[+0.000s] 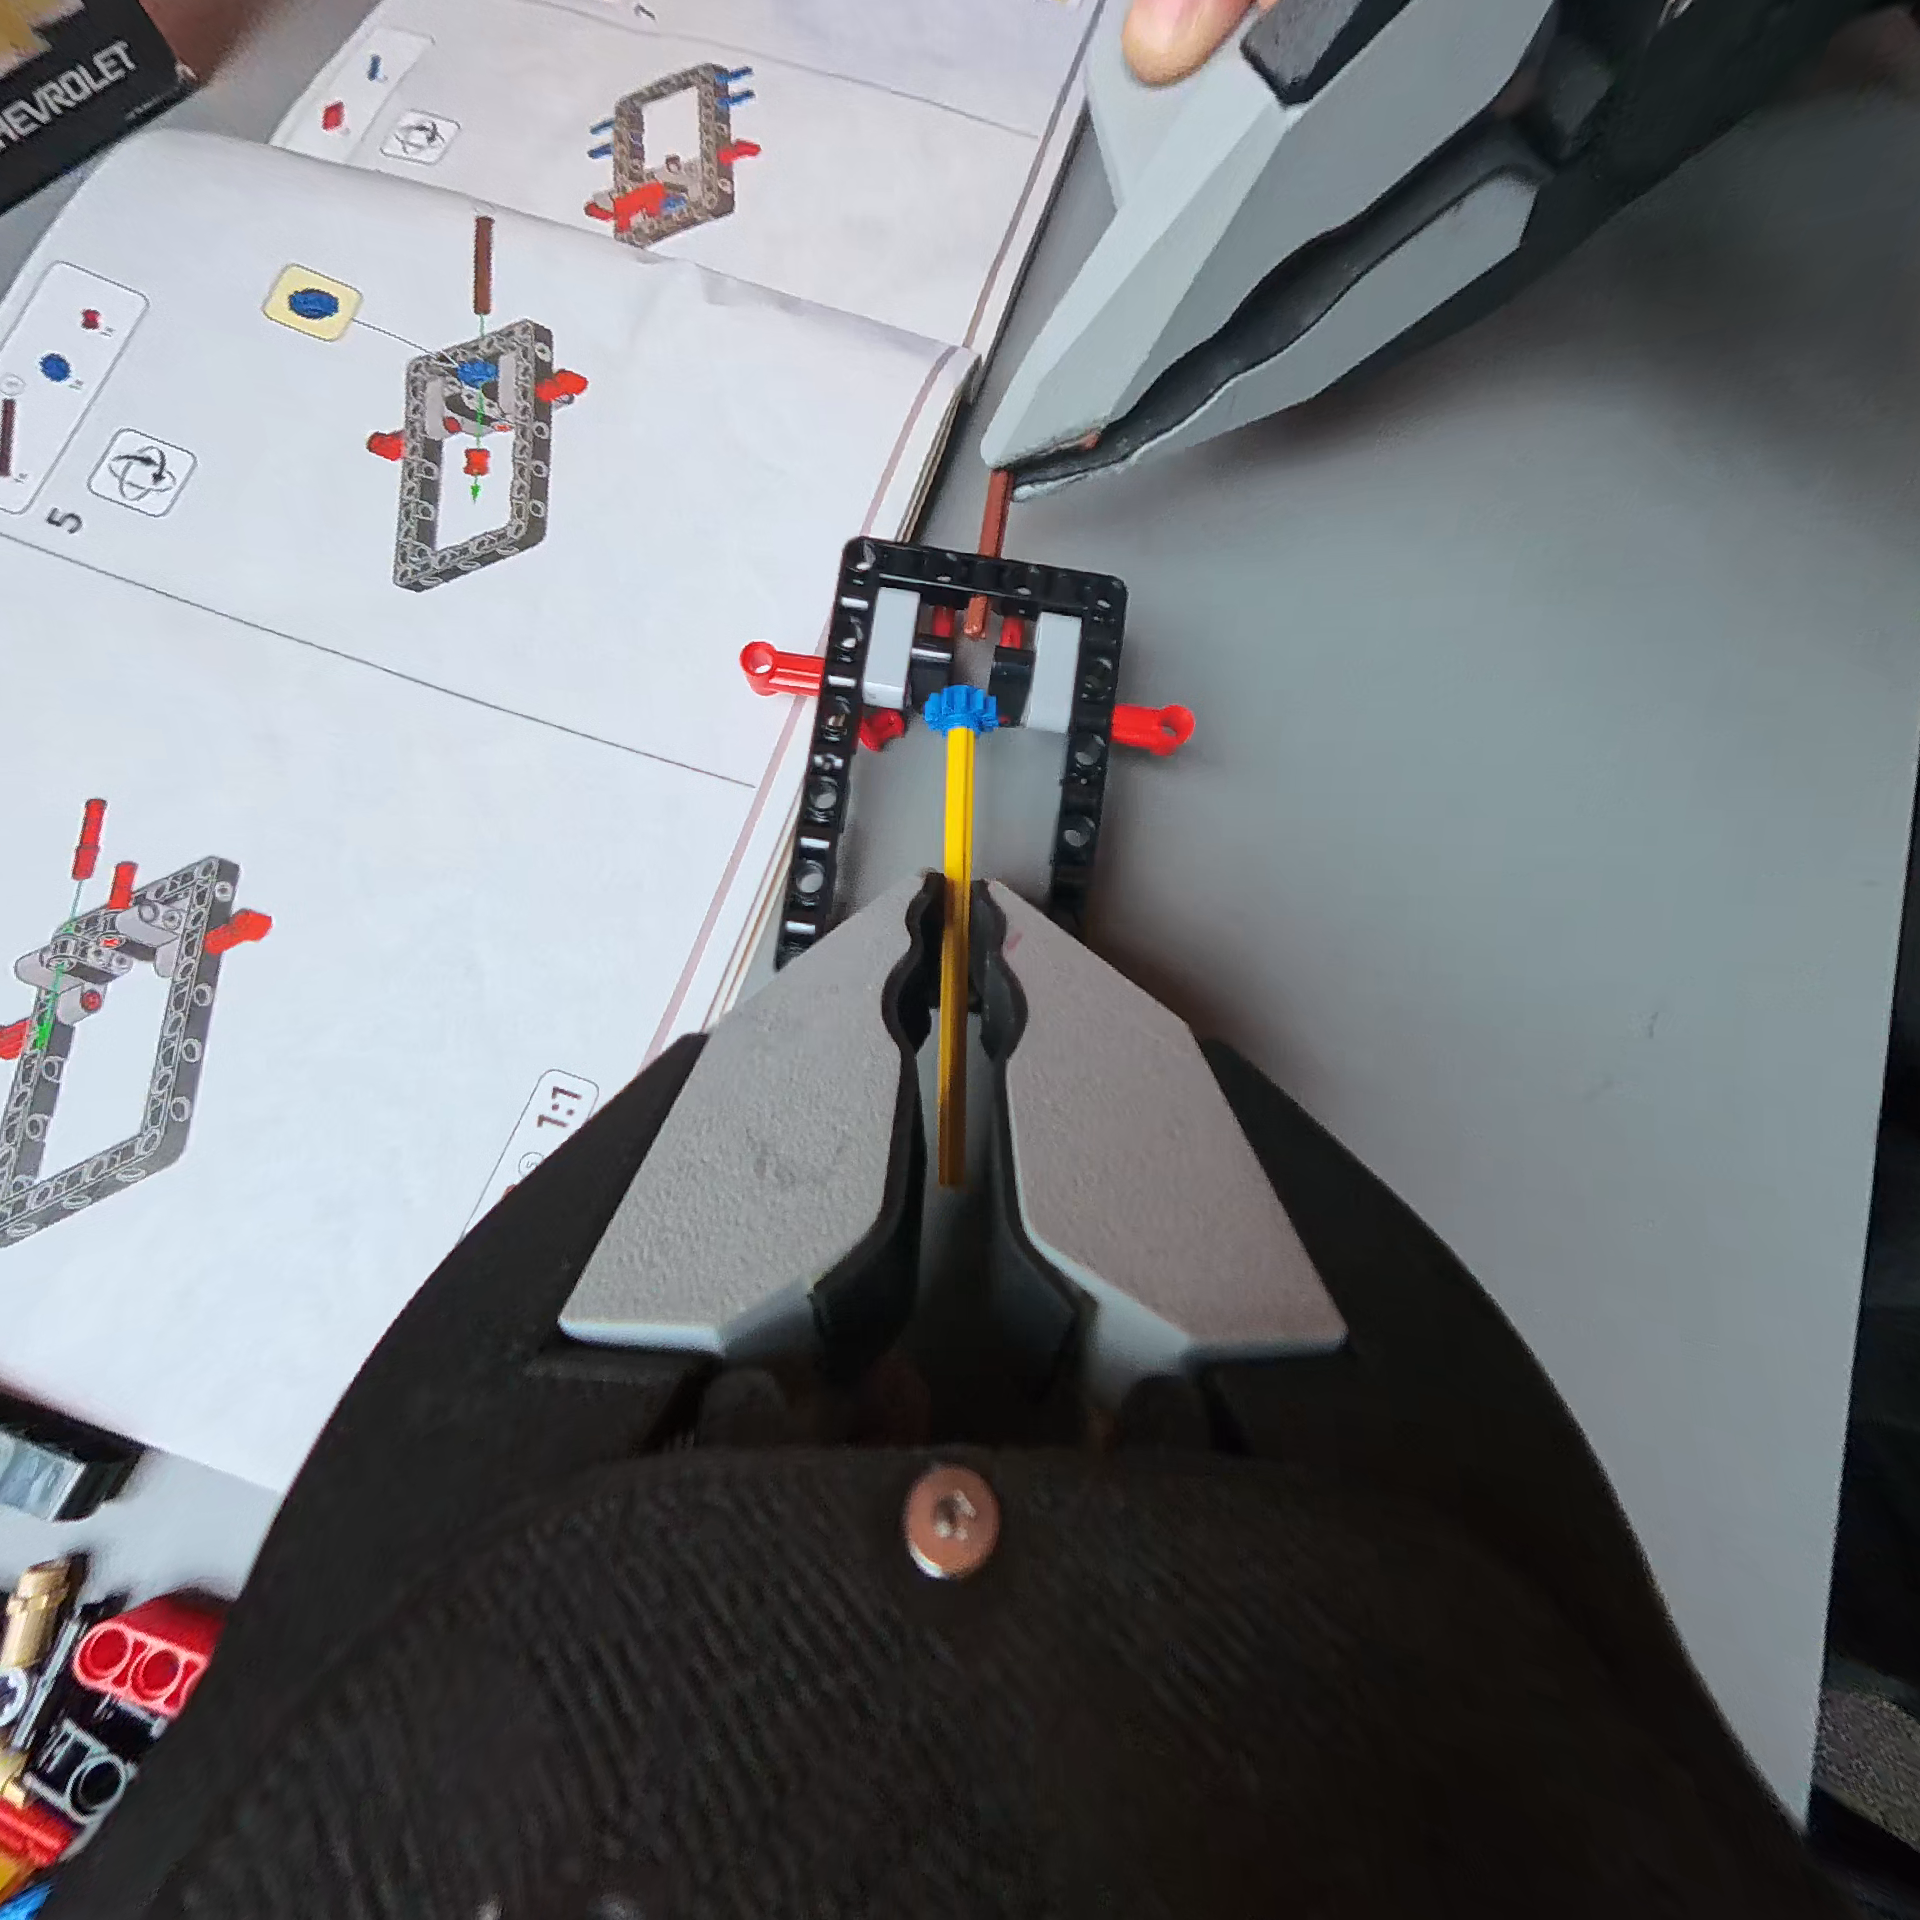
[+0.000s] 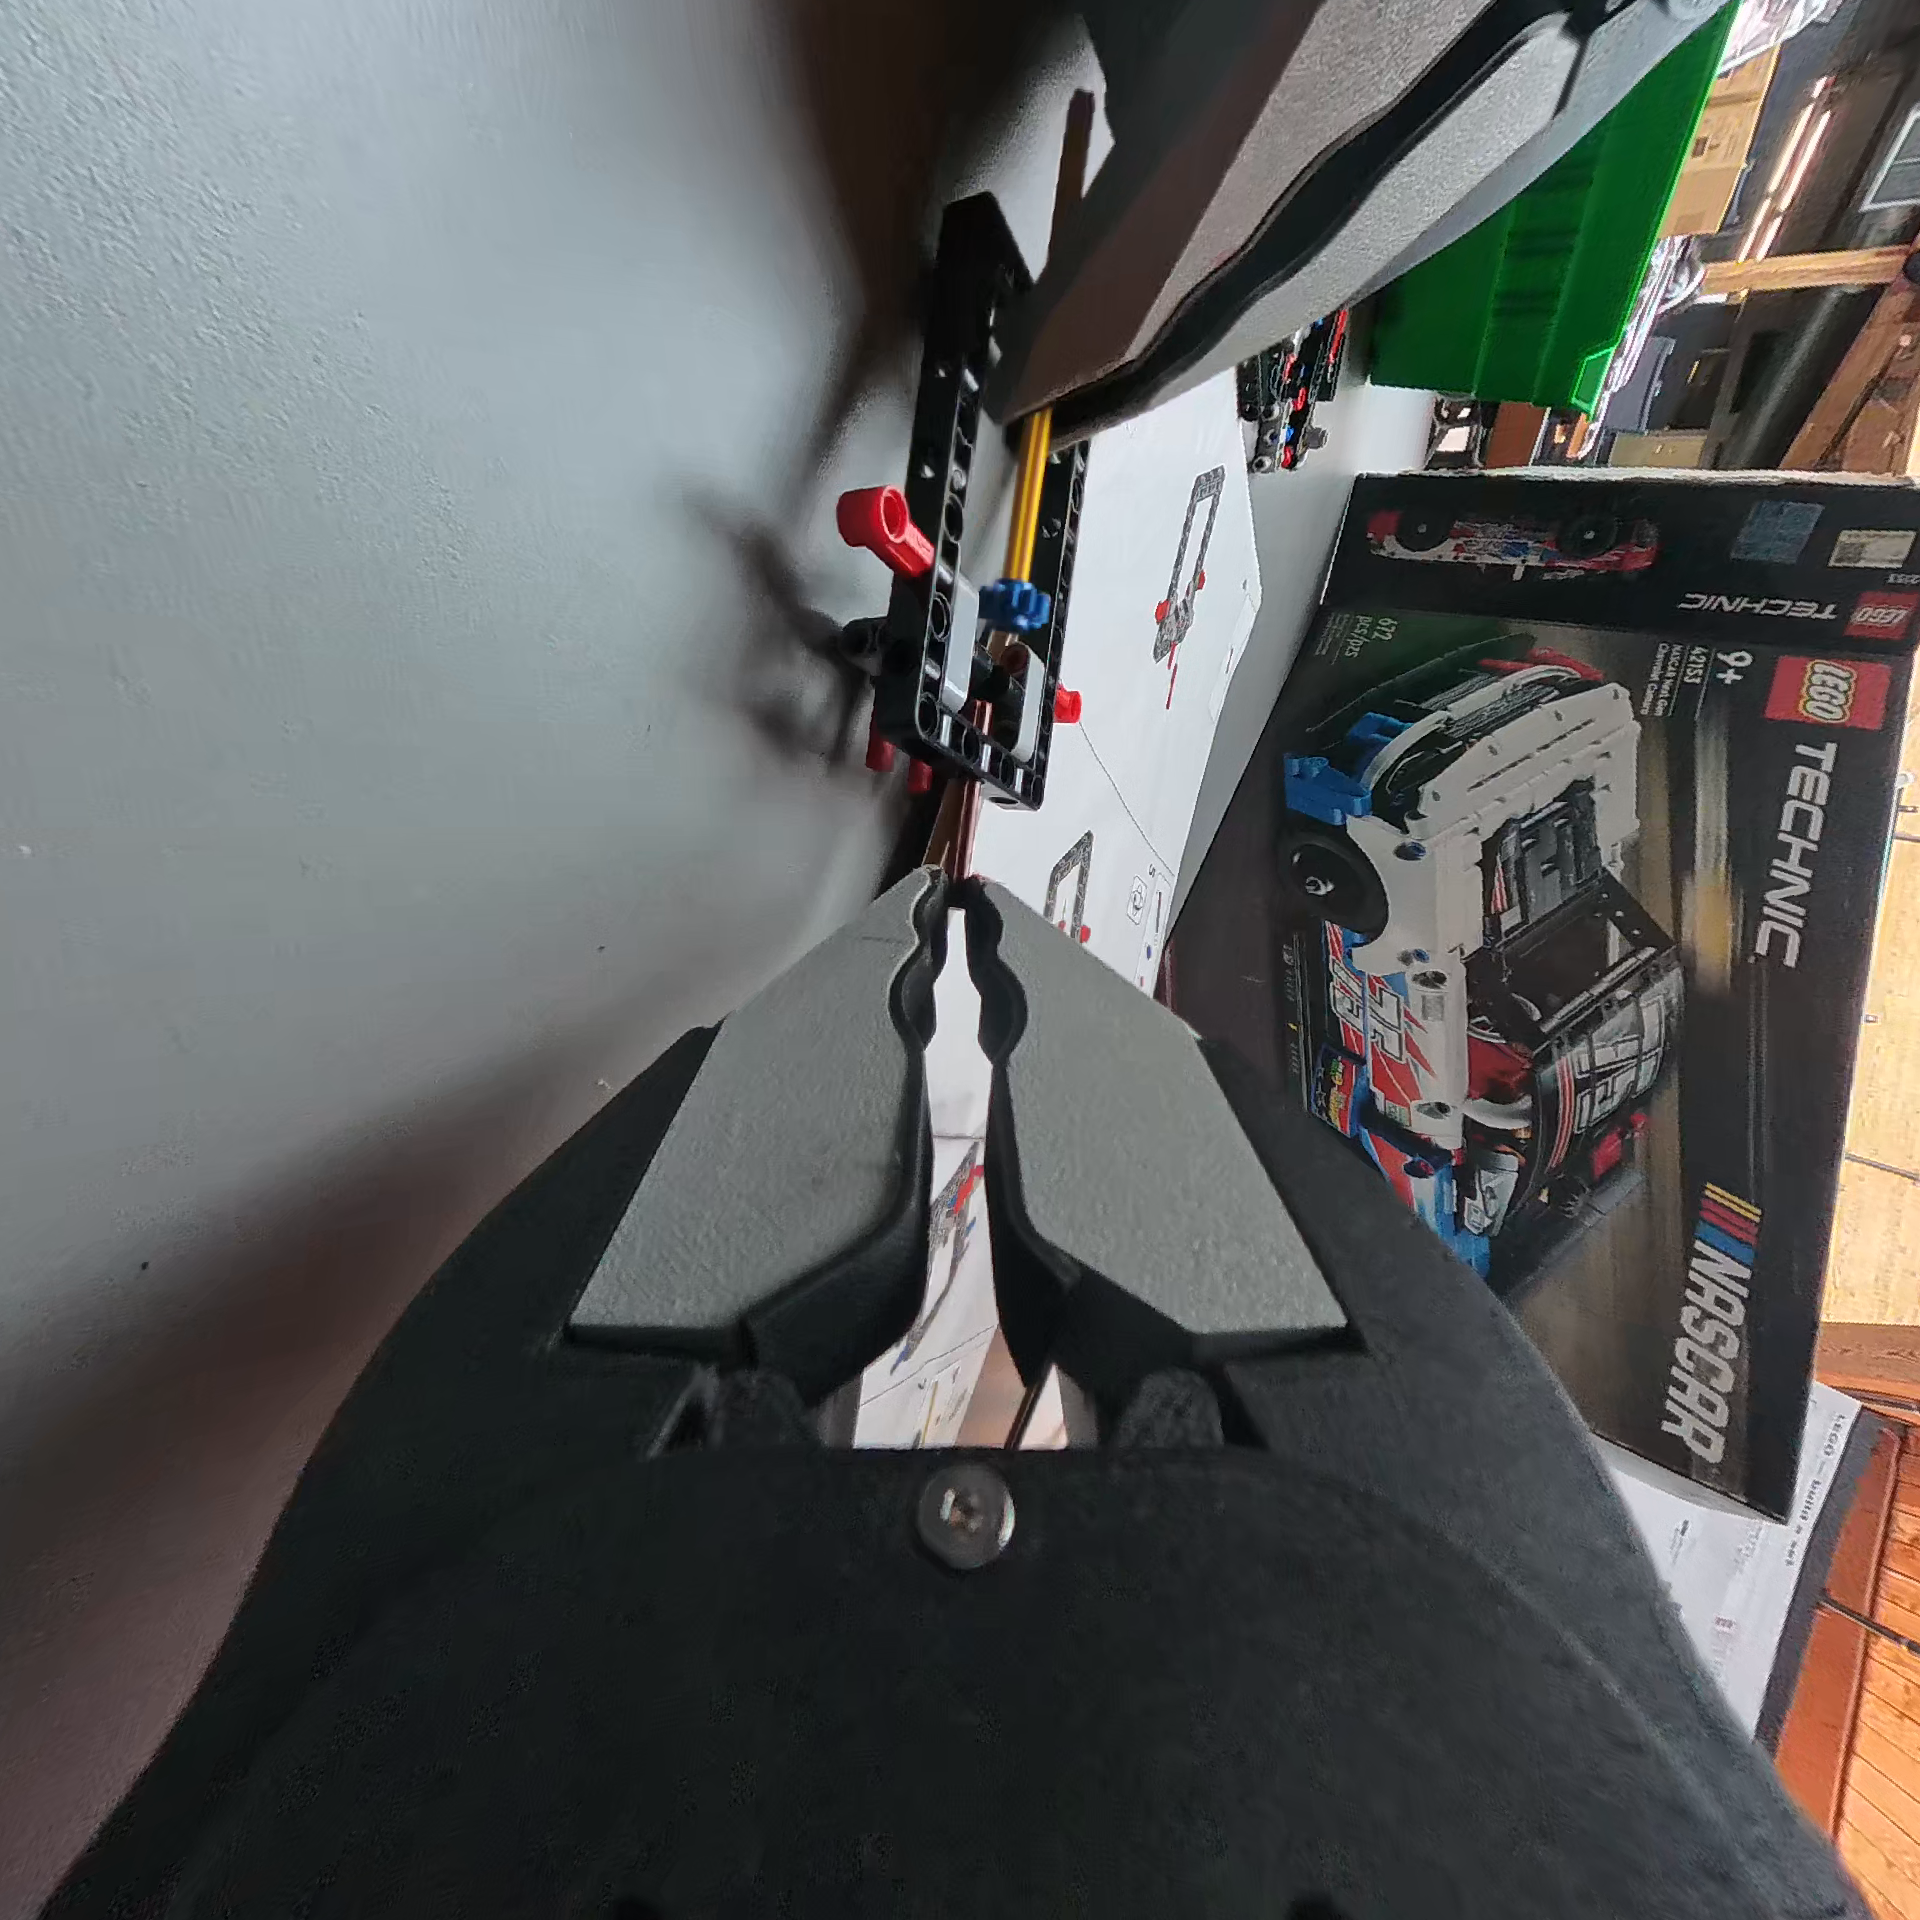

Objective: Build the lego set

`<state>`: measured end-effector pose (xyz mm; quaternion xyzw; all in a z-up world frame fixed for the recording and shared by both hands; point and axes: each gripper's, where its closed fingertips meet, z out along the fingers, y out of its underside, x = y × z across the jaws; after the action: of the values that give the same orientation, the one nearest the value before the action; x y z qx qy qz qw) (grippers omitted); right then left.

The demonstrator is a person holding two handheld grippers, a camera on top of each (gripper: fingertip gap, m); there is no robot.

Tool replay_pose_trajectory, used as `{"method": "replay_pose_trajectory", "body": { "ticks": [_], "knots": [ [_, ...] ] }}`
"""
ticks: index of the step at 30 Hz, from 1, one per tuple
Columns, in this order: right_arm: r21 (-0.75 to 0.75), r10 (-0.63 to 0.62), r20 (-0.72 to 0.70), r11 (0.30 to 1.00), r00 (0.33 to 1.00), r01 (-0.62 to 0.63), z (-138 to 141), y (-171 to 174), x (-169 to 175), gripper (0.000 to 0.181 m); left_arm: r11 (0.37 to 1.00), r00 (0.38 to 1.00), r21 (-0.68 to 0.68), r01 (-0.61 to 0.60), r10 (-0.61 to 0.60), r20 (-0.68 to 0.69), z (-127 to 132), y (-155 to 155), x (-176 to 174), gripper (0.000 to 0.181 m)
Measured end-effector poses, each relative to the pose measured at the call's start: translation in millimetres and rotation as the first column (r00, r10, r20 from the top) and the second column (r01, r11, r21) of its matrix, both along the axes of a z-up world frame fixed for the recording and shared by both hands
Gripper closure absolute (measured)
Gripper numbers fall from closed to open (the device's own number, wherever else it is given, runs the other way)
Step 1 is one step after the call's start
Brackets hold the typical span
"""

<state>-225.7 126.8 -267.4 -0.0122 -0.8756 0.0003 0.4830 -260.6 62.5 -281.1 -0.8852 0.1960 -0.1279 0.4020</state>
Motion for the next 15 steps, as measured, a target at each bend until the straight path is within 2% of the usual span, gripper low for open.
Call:
{"method": "replay_pose_trajectory", "body": {
  "ticks": [3, 15],
  "knots": [
    [-0.015, -0.001, -0.001, 1.0, 1.0, 0.001, 0, 0, -1, 0.181, 1.0, 0.999, 0.011, -0.015, 0.014, 0.036, 4, 1, -2, 0.179],
    [-0.046, 0.009, -0.007, 0.999, 1.0, -0.009, -1, 1, 2, 0.181, 1.0, 0.999, 0.001, 0.011, -0.011, 0.042, 3, 13, 10, 0.179]
  ]
}}
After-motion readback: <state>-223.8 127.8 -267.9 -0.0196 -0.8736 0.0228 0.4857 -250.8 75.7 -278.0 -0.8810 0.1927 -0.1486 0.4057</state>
